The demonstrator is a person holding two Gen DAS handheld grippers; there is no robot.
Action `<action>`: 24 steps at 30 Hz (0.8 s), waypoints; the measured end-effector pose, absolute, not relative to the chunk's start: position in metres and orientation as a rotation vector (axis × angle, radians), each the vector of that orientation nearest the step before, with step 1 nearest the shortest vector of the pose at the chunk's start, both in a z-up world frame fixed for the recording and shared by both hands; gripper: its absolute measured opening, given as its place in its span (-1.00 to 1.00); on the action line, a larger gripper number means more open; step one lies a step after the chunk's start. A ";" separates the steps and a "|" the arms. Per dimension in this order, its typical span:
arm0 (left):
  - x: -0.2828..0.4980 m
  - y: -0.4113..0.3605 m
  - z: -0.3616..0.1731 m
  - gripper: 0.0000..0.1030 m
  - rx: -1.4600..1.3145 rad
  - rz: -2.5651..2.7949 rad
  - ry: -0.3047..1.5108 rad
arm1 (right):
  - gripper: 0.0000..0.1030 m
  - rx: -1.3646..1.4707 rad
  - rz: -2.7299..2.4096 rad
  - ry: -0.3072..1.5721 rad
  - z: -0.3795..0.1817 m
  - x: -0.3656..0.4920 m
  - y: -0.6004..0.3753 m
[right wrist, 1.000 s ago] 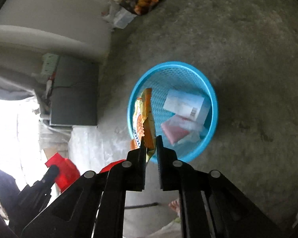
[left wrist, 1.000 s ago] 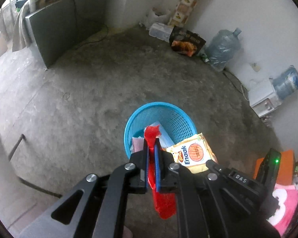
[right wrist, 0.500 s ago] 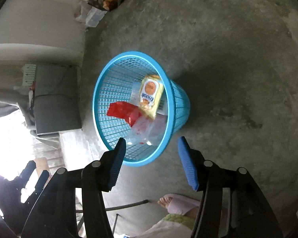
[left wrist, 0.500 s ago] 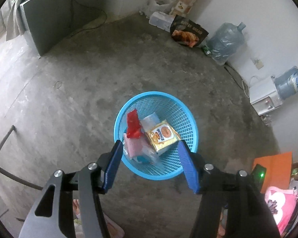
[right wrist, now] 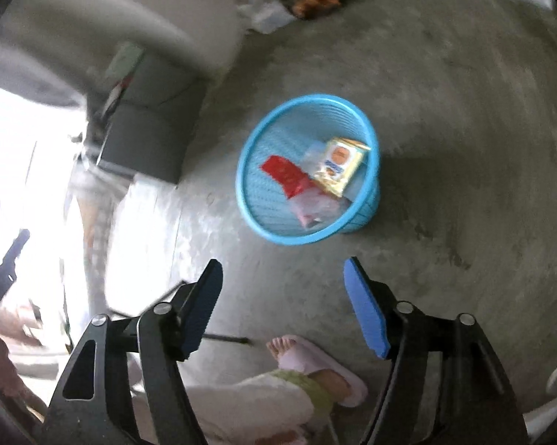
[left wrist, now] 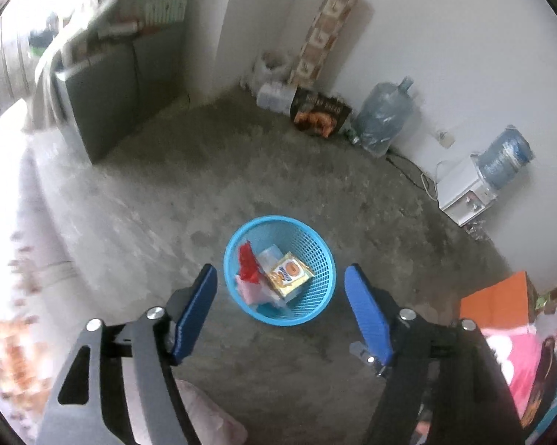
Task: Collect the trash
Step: 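Move both open tools back over the table toward the white tissue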
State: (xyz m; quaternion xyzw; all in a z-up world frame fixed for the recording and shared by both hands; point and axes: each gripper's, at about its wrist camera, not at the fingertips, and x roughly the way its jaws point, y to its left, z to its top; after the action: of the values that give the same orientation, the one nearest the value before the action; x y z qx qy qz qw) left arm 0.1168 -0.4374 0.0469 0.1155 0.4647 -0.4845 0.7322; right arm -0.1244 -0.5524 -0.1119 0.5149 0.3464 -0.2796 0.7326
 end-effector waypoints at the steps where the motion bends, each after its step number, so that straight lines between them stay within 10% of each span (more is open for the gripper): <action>1: 0.113 -0.421 0.058 0.47 0.258 -1.077 0.988 | 0.29 1.098 -0.605 0.767 -0.103 -0.121 -0.545; 24: 0.092 -0.041 0.113 0.82 0.008 -0.602 0.776 | 0.85 0.427 -0.193 0.827 0.040 0.012 -0.345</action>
State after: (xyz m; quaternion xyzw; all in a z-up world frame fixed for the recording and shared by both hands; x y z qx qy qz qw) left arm 0.0924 -0.0409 0.1130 0.0038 0.3726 -0.2892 0.8818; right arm 0.0120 -0.3446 0.0402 0.2056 0.3981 -0.0930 0.8892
